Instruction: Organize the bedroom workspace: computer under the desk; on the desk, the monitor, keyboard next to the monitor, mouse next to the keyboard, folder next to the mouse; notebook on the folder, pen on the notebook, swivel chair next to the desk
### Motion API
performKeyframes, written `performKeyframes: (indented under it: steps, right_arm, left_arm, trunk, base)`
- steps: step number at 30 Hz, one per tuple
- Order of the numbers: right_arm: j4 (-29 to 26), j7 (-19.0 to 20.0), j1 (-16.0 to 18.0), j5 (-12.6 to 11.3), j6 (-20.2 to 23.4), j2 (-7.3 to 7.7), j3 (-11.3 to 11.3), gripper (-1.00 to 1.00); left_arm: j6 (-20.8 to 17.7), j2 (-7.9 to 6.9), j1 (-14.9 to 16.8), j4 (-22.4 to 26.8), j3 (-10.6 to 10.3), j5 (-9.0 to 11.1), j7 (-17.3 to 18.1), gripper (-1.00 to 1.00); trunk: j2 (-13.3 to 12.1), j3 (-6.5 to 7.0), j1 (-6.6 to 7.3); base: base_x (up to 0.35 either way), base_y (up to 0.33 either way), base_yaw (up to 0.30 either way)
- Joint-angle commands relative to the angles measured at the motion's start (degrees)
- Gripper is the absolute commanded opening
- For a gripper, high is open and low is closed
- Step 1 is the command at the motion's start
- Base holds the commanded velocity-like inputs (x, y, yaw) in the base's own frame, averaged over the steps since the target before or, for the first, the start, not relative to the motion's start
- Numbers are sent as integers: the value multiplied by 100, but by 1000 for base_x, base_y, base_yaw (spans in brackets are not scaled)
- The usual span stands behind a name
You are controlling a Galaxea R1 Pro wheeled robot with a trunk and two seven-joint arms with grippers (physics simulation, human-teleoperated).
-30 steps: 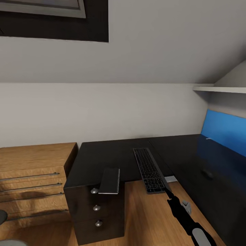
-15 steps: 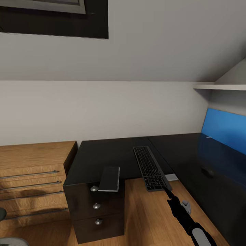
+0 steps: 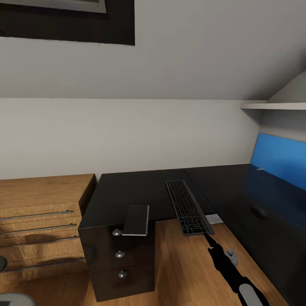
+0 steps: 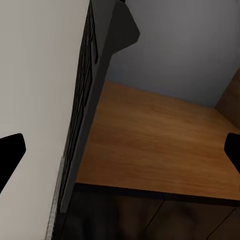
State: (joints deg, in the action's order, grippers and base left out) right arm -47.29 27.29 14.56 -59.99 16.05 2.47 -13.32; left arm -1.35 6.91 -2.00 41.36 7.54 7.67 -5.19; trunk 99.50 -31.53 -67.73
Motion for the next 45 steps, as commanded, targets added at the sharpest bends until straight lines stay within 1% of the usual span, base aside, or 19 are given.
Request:
performKeyframes:
  steps: [1,11,21,36,45]
  right_arm:
    - [0,11,3,-57,56,-1,-13,100]
    - [0,13,3,-51,56,-3,-6,100]
    - [0,13,3,-48,49,-9,-4,100]
    - [0,13,3,-48,47,-10,3,100]
    - [0,13,3,-45,47,-10,5,100]
  left_arm:
    - [-14,3,-2,13,3,59,-8,100]
    - [-6,3,-2,8,11,66,-3,100]
    - [-5,3,-2,-3,11,67,0,100]
    - [-4,3,-2,-5,3,68,0,100]
    - [-3,3,-2,-5,10,68,1,100]
  trunk:
    - [3,-5,0]
    - [3,-5,0]
    - [3,-5,0]
    - [3,-5,0]
    - [3,-5,0]
  base:
    - [0,0,0]
    - [5,4,0]
    - [130,99,0]
    - [19,10,0]
    - [124,0,0]
